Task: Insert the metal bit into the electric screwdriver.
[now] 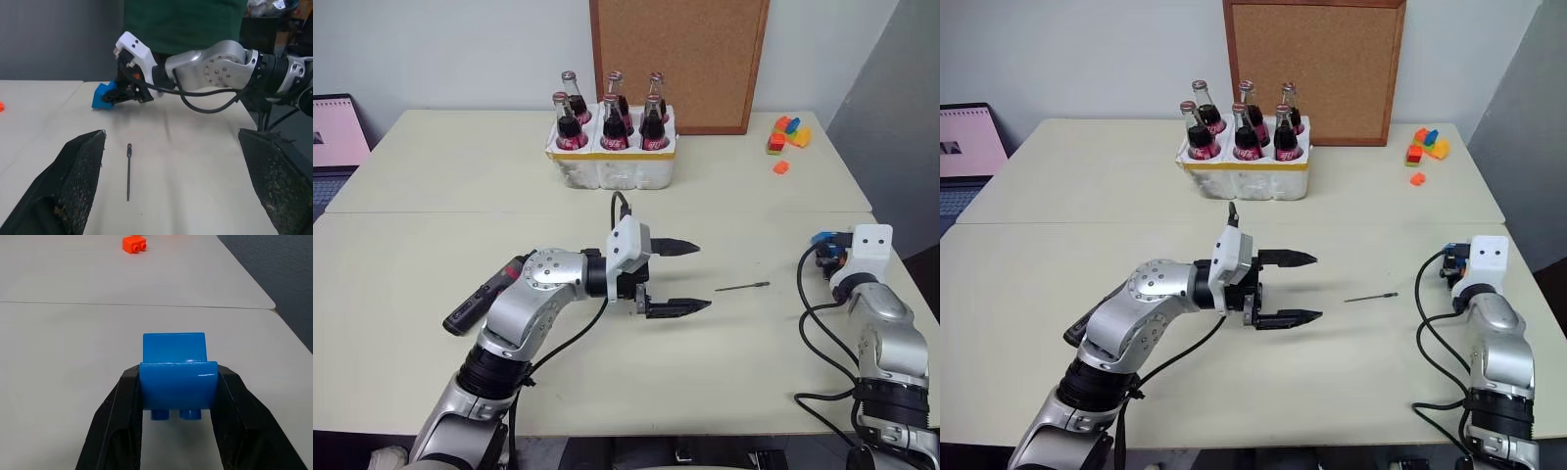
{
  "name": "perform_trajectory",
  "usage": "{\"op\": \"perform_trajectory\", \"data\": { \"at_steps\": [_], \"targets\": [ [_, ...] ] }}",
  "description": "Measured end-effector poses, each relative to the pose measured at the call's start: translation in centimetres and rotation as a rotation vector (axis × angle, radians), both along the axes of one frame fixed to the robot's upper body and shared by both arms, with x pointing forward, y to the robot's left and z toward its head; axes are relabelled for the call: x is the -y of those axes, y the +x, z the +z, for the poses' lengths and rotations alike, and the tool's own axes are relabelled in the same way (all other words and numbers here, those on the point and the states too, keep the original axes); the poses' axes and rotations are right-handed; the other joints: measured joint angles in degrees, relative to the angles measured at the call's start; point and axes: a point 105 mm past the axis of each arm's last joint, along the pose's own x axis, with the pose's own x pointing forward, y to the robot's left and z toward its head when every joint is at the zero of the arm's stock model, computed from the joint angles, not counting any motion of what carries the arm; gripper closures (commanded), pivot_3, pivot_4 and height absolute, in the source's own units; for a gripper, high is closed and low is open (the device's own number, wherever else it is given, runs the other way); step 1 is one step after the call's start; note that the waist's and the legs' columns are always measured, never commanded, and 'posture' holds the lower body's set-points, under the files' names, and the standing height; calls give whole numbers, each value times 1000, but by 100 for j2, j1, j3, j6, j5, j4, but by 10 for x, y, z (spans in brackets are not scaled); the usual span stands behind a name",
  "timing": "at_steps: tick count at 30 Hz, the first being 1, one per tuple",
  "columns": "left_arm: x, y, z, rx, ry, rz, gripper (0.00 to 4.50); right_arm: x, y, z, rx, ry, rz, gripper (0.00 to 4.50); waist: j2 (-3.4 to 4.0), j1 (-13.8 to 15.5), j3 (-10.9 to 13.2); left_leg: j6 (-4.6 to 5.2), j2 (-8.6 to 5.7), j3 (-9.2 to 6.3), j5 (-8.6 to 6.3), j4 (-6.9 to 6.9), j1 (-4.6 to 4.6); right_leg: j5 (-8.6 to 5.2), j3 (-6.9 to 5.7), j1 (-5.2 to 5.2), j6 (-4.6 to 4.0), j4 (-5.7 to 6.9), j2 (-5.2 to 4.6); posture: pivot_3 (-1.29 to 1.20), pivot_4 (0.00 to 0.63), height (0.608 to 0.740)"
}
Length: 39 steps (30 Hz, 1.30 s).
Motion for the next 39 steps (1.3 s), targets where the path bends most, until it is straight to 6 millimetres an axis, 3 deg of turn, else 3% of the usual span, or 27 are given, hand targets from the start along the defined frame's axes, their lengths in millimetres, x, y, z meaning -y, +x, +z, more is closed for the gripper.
{"op": "perform_trajectory", "data": {
  "at_steps": [7,10,11,13,14,16,21,26,29,33,39],
  "targets": [
    [-7,4,-6,12,35,14,0,-9,-12,15,48,10,30,653,2,6,-1,0,4,-5,0,0,0,-1,-2,0,1,-1,0,0,150,740],
    [-24,9,-9,16,75,64,0,-15,-25,27,59,-59,77,28,6,2,1,0,5,-8,0,-2,0,-1,1,-2,1,-2,0,0,150,740],
    [-33,12,-9,18,87,97,0,-17,-30,34,66,-110,108,28,8,-5,3,0,5,-10,0,-2,0,-1,3,-3,2,-2,0,0,150,740],
    [-62,17,-8,23,134,186,0,-34,-36,55,92,-223,239,28,12,-48,5,0,6,-8,0,-4,2,-1,17,-5,2,-2,4,0,150,740],
    [-79,18,-6,23,160,244,0,-54,-39,68,129,-252,355,28,12,-65,5,0,10,-9,0,-4,4,-1,18,-4,2,-2,10,0,150,740],
    [-94,16,-3,28,180,285,0,-83,-44,77,157,-258,515,28,11,-70,5,0,14,-14,0,-3,14,-2,1,0,2,-2,16,0,150,740],
    [-148,-7,-14,-30,336,408,0,-173,-62,57,52,-236,1033,28,8,-61,10,0,21,-23,0,-3,13,-5,-9,-5,-4,-3,16,0,150,740],
    [-170,-21,-21,-50,435,444,0,-225,-58,42,4,-175,1236,28,2,15,8,0,20,-20,0,-2,9,-8,-15,-5,-9,-6,-5,0,150,740],
    [-180,-25,-27,-57,479,468,0,-255,-48,21,-60,-134,1283,28,-4,25,6,0,21,-20,0,-1,2,-8,-8,-12,-10,-8,-15,0,150,740],
    [-179,-25,-25,-46,479,469,0,-281,-42,-2,-132,-129,1303,28,-7,20,7,1,20,-24,-1,-3,-6,-8,-8,-17,-10,-8,-24,0,150,740],
    [-180,-25,-26,-50,479,470,0,-302,-34,-11,-123,-122,1253,28,-6,0,7,1,21,-26,-1,-5,-4,-7,-12,-19,-11,-3,-27,0,150,740]
  ]
}}
